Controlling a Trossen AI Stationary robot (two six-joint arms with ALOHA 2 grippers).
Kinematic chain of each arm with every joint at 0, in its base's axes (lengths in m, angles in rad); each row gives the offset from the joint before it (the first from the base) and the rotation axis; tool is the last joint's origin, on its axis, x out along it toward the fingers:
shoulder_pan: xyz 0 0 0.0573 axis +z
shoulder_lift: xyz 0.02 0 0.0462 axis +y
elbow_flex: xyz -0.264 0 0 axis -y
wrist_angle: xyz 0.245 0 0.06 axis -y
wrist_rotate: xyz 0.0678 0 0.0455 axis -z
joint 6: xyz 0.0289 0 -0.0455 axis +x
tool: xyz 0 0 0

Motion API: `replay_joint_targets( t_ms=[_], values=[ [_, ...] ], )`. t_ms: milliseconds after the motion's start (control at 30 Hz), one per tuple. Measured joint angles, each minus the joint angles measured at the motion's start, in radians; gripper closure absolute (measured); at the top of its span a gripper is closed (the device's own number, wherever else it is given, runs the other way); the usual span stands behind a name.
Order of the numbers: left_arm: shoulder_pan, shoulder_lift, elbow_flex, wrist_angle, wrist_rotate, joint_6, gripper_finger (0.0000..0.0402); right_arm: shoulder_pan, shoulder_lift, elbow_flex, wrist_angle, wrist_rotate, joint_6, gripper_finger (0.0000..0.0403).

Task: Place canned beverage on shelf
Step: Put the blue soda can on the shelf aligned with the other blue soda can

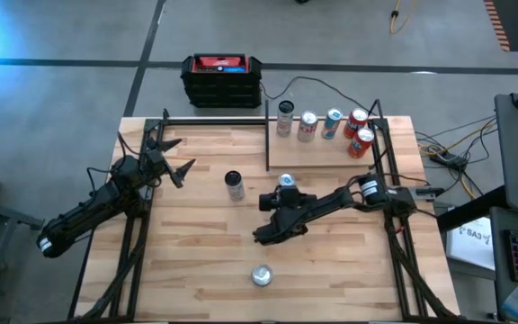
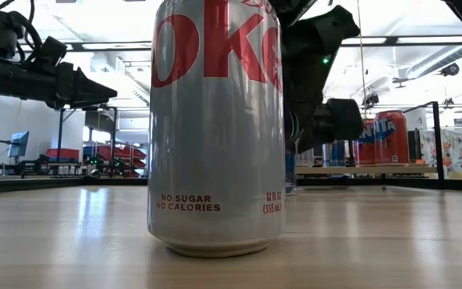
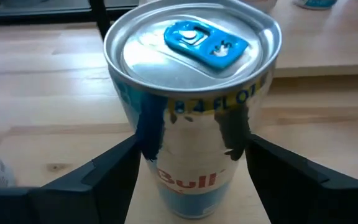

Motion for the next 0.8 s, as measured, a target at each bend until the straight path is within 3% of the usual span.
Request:
replay_joint_targets(
  t_ms=[300,533,800],
  values=[
    [0.0,0.0,0.0,0.0,0.0,0.0,0.0003,-0.015,0.003,0.0,-0.007,-0.002,0.023,0.0189],
    [0.0,0.0,0.0,0.0,0.0,0.0,0.0003,-0.032,0.001,0.005,-0.024,-0.054,0.026,0.0194],
    [0.0,0.0,0.0,0.0,0.0,0.0,0.0003,-0.024,0.002,0.099,-0.244,-0.146,0.111,0.0196]
  ],
)
